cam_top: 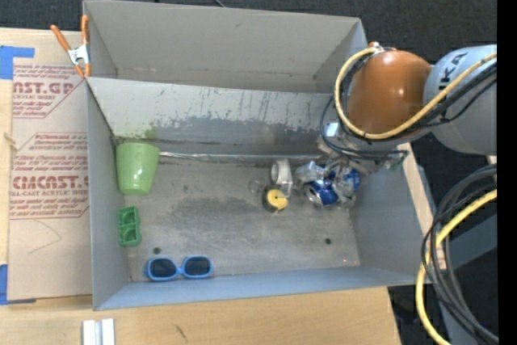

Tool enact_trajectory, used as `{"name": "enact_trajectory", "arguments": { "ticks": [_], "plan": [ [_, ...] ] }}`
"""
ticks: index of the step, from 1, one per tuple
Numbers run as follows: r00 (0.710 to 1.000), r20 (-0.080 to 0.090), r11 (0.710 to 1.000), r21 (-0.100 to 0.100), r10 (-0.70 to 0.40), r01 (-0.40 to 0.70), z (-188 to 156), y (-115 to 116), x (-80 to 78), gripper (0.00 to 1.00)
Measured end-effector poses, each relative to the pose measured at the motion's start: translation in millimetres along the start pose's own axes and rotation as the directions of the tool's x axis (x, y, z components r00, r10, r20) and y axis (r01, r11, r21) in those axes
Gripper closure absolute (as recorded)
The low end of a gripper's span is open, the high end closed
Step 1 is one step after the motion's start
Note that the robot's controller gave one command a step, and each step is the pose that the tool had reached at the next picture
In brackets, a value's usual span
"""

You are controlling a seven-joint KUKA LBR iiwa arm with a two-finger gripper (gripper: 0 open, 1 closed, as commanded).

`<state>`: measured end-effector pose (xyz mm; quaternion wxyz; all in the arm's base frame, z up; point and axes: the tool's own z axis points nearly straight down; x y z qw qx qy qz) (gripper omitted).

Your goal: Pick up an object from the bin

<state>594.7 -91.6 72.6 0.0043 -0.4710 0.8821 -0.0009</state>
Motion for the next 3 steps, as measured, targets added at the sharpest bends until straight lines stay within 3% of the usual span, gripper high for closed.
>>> {"name": "enact_trajectory", "arguments": {
  "ticks": [1,2,3],
  "plan": [
    [0.972,0.004,0.972,-0.004,-0.235,0.235,0.8,-7.9,26.5,1.0],
    [0.983,-0.002,0.983,0.002,-0.183,0.183,-127.1,-6.9,24.6,1.0],
    [0.643,0.002,0.643,-0.006,-0.766,0.766,-201.4,20.3,47.7,1.0]
  ]
}}
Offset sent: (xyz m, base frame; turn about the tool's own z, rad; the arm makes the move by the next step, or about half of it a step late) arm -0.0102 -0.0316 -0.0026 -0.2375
